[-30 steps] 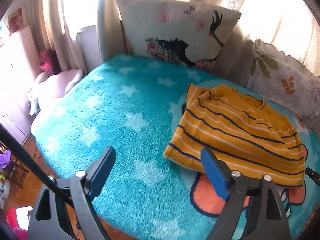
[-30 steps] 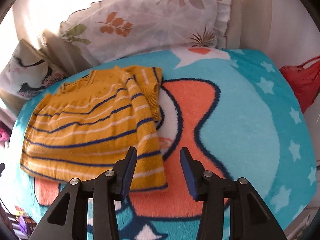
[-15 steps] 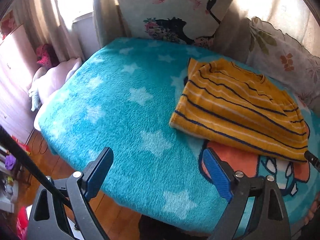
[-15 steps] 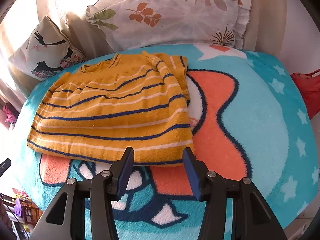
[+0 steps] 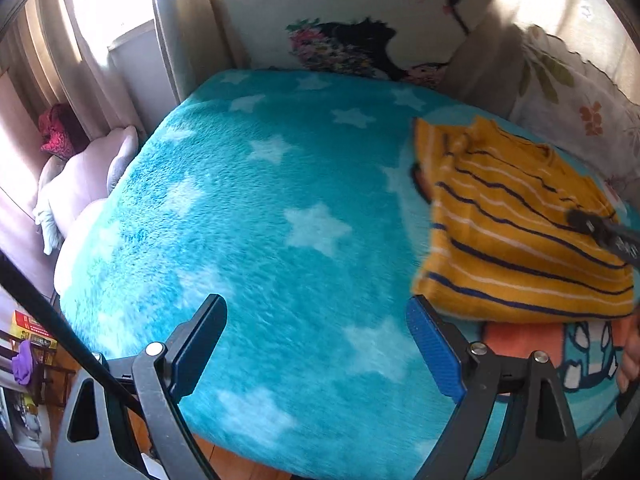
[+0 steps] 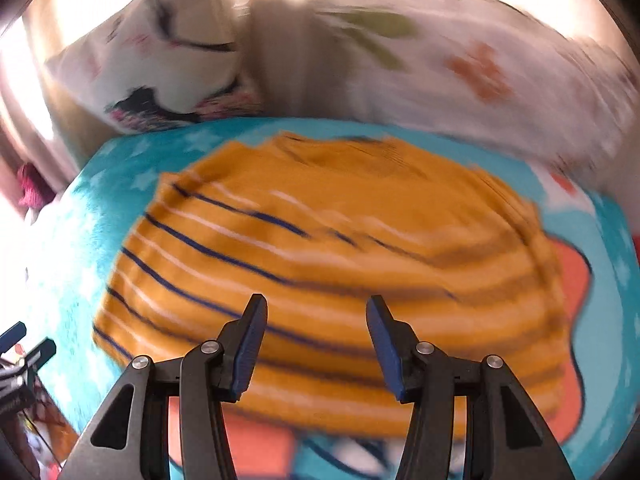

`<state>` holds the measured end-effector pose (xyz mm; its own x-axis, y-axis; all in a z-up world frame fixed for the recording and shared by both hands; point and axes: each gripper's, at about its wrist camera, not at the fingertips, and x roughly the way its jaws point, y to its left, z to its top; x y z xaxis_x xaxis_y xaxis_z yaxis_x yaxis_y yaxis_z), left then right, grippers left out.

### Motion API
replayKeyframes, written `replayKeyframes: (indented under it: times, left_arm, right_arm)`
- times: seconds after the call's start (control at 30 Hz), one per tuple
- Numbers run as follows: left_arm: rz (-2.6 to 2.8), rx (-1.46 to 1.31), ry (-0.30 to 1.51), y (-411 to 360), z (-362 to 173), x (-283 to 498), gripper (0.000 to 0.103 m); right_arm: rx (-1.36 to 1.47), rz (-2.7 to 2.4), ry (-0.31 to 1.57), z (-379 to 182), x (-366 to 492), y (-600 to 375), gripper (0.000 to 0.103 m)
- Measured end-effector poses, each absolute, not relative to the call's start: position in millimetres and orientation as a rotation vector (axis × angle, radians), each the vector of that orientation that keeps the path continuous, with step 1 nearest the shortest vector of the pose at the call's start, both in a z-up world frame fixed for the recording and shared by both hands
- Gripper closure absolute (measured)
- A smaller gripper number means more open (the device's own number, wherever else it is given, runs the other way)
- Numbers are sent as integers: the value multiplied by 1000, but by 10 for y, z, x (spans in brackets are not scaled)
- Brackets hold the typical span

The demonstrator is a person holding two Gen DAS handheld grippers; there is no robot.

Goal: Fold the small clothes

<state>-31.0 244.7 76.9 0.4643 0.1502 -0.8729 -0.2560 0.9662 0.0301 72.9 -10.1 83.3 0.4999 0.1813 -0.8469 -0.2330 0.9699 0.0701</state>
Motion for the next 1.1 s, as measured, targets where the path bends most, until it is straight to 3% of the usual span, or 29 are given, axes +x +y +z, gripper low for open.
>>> replayKeyframes:
  times: [0.47, 0.73, 1.1]
  left_arm:
    - [239, -146, 1132, 3095, 545, -176, 13]
    - [236, -159, 1156, 3254, 464, -161, 13]
    - [189, -160, 1177, 3216, 381, -108, 13]
  right_arm:
    - [-235, 233, 1093, 393, 1600, 1055, 44]
    - [-171, 196, 1130, 305, 1822, 1025, 27]
    - [-141, 228, 1091, 717, 1467, 928, 26]
